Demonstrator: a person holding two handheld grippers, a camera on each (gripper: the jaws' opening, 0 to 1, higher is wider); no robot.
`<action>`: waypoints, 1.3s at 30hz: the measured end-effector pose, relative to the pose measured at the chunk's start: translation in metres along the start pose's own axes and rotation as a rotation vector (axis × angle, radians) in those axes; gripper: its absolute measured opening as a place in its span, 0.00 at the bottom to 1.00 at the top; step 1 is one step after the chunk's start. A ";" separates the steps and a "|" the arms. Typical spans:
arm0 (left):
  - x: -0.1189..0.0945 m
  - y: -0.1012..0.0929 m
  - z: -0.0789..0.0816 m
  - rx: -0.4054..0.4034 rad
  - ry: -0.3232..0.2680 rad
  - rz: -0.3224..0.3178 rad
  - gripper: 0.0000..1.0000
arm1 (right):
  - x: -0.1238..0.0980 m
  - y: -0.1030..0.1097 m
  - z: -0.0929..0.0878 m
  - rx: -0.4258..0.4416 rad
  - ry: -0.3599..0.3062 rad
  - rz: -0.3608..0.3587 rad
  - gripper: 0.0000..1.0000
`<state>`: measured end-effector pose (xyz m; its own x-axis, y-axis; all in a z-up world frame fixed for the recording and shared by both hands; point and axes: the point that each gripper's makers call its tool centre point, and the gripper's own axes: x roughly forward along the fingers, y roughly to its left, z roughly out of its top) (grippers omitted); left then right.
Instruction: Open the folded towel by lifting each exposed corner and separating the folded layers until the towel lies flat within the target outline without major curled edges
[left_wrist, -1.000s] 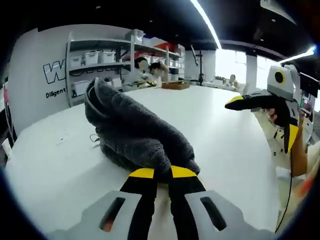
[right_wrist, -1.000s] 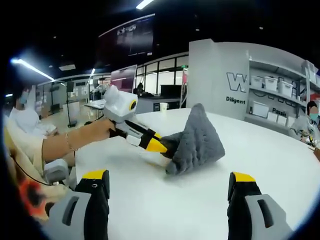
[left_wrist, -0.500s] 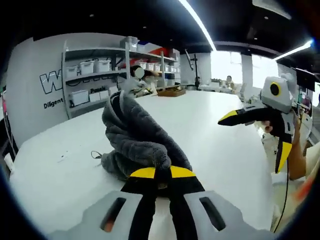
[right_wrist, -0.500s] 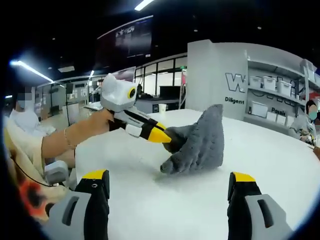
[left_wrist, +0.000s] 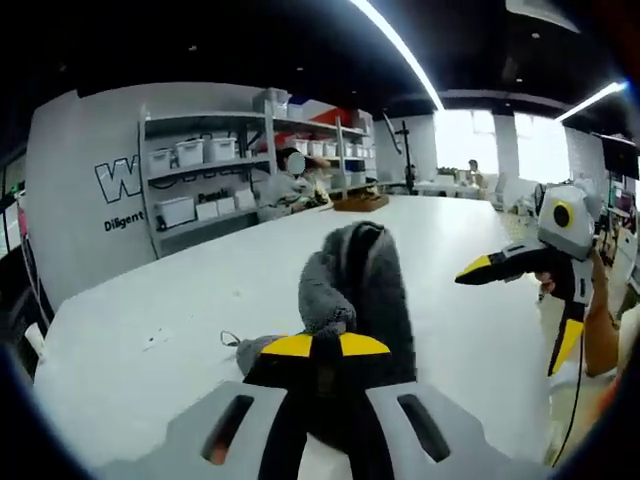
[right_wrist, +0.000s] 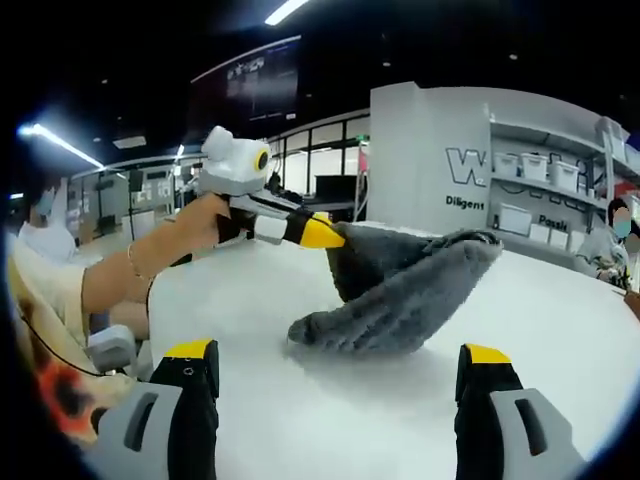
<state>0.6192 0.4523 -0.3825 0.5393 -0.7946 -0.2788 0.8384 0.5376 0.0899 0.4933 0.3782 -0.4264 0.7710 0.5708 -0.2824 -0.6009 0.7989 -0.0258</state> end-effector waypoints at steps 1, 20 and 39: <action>-0.001 0.002 0.004 0.000 -0.006 0.007 0.04 | -0.001 -0.001 0.000 0.001 -0.001 -0.001 0.99; -0.013 0.023 0.028 0.017 -0.015 0.079 0.04 | -0.013 -0.009 0.005 0.009 -0.024 -0.024 0.99; -0.060 0.065 0.055 0.004 -0.049 0.202 0.04 | -0.013 -0.009 0.002 0.002 -0.008 -0.023 0.99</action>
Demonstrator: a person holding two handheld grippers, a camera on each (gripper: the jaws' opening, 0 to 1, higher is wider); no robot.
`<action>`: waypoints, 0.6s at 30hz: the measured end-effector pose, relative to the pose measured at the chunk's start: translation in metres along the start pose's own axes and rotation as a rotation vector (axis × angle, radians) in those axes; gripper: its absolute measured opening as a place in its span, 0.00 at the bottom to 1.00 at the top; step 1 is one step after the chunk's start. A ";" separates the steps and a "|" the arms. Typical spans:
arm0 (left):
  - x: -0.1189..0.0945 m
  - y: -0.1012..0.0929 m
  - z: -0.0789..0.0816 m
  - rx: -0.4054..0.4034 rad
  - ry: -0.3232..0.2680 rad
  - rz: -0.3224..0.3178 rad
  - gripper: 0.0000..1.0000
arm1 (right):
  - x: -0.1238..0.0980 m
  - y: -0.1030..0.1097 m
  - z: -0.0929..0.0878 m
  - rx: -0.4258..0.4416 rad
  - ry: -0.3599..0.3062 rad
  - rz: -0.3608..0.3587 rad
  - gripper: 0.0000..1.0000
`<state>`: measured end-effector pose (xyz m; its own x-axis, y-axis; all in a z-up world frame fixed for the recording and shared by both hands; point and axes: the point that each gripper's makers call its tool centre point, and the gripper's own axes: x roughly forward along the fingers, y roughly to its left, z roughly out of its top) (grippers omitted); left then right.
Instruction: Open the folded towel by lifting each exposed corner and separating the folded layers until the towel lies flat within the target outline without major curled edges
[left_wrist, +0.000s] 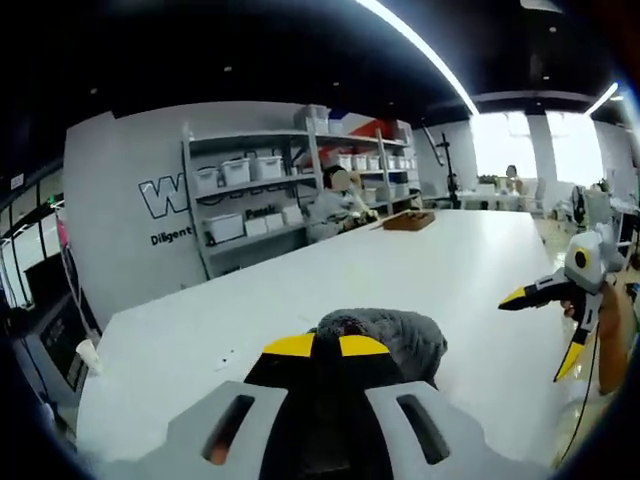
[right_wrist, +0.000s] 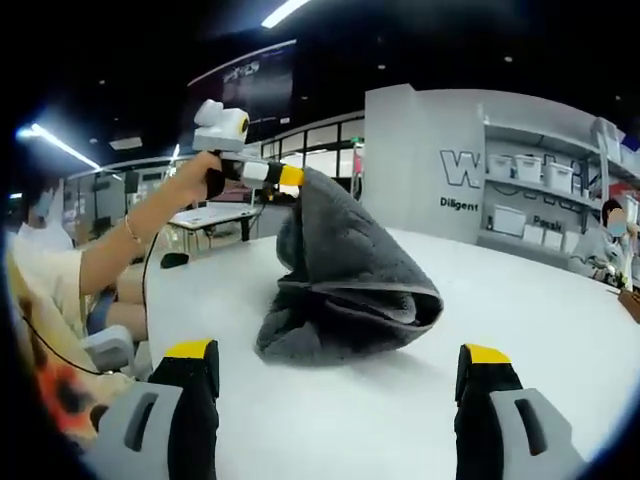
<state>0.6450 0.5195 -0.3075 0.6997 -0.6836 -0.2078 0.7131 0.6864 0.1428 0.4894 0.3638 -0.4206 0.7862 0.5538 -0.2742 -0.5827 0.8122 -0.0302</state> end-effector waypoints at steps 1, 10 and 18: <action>-0.002 0.002 0.001 -0.002 -0.003 0.005 0.04 | 0.000 0.000 0.000 0.000 0.000 -0.001 0.99; -0.005 0.033 -0.005 -0.005 0.025 0.065 0.04 | 0.000 0.000 -0.001 0.001 0.002 0.001 0.99; 0.009 0.056 -0.027 -0.018 0.053 0.109 0.04 | -0.001 -0.003 -0.001 0.006 0.000 -0.005 0.99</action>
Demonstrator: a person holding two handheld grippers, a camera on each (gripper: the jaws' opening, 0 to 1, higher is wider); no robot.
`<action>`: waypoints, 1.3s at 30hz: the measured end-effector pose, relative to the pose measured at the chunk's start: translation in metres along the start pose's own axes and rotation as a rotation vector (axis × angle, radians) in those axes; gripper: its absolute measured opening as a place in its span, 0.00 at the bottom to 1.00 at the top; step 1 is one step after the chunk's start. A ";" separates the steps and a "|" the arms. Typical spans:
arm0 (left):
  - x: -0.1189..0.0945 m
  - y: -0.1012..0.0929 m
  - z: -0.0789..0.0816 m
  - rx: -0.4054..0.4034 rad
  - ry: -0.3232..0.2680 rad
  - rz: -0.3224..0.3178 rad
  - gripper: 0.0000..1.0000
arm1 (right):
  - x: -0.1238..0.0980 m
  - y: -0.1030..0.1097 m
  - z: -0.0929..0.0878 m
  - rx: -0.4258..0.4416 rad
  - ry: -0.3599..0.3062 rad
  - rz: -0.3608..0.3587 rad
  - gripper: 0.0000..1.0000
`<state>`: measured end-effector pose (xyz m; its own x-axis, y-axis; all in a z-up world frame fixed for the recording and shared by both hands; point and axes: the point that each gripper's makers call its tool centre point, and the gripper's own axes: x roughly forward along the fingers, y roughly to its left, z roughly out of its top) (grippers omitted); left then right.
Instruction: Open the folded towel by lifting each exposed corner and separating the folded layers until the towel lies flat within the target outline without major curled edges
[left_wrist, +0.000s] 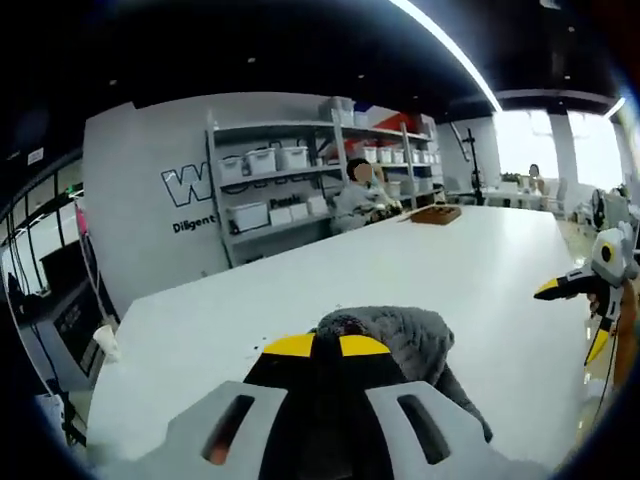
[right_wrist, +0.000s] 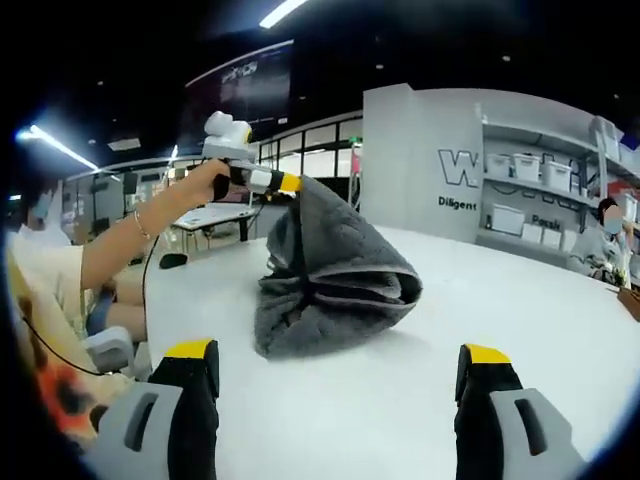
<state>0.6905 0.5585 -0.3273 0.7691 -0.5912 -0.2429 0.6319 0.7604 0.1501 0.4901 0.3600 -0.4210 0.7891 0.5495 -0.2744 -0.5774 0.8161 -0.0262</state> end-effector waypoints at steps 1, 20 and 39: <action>0.004 0.008 -0.006 0.007 0.017 0.026 0.04 | 0.000 0.000 0.000 0.002 0.001 0.000 0.99; 0.050 0.037 -0.052 0.130 0.060 0.147 0.05 | -0.003 -0.001 0.002 0.003 -0.017 -0.003 0.99; 0.075 0.029 -0.114 0.160 0.186 0.152 0.07 | -0.001 0.000 -0.002 0.003 0.006 -0.008 0.99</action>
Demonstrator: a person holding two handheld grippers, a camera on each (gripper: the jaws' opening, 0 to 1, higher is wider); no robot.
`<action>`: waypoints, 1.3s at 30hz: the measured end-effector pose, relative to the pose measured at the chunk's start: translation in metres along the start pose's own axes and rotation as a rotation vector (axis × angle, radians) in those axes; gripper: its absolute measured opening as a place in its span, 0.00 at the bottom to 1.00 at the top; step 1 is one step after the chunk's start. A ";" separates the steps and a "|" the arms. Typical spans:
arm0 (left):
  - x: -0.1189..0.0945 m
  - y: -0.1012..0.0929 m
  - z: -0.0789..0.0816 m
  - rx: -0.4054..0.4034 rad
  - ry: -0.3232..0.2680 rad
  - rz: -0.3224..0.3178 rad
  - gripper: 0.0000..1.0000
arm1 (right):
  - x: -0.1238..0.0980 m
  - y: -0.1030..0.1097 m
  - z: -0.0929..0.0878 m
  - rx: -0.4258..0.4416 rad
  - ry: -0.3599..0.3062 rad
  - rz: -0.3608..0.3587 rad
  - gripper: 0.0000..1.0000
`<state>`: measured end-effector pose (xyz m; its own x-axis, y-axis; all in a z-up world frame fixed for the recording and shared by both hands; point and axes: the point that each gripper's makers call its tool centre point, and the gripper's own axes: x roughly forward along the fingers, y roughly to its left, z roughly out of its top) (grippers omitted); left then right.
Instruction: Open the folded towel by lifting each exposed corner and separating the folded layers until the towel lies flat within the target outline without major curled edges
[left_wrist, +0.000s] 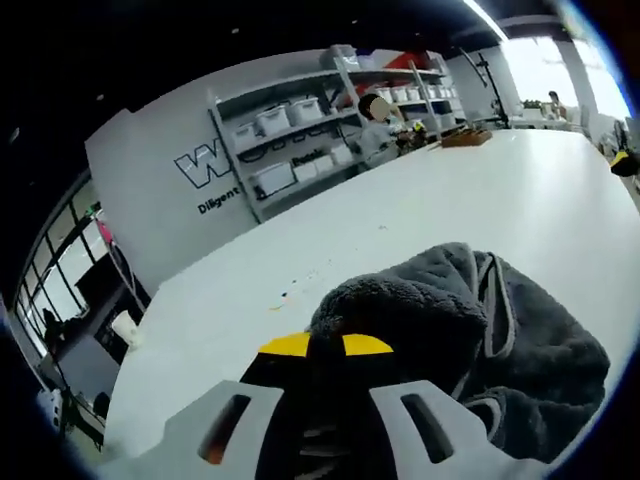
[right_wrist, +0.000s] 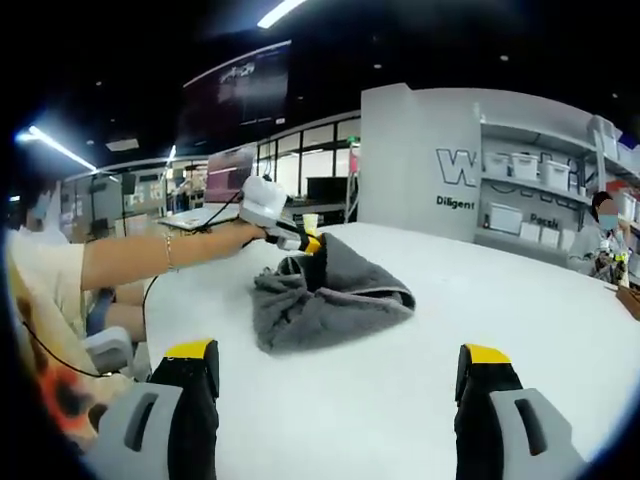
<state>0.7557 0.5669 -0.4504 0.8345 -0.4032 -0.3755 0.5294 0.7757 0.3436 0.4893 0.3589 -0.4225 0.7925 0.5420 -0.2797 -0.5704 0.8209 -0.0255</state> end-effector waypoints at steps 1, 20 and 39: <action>0.001 -0.002 -0.003 -0.005 0.014 -0.009 0.07 | 0.000 0.000 0.000 0.000 0.002 0.000 0.99; 0.011 -0.043 -0.039 0.124 0.129 -0.113 0.15 | 0.002 0.001 -0.005 -0.001 0.018 0.002 0.99; -0.039 -0.027 0.002 -0.038 -0.065 -0.167 0.59 | 0.009 0.006 -0.013 -0.012 0.056 0.018 0.99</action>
<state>0.7094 0.5609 -0.4427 0.7439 -0.5576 -0.3683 0.6566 0.7123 0.2480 0.4904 0.3660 -0.4380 0.7689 0.5452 -0.3339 -0.5872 0.8089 -0.0314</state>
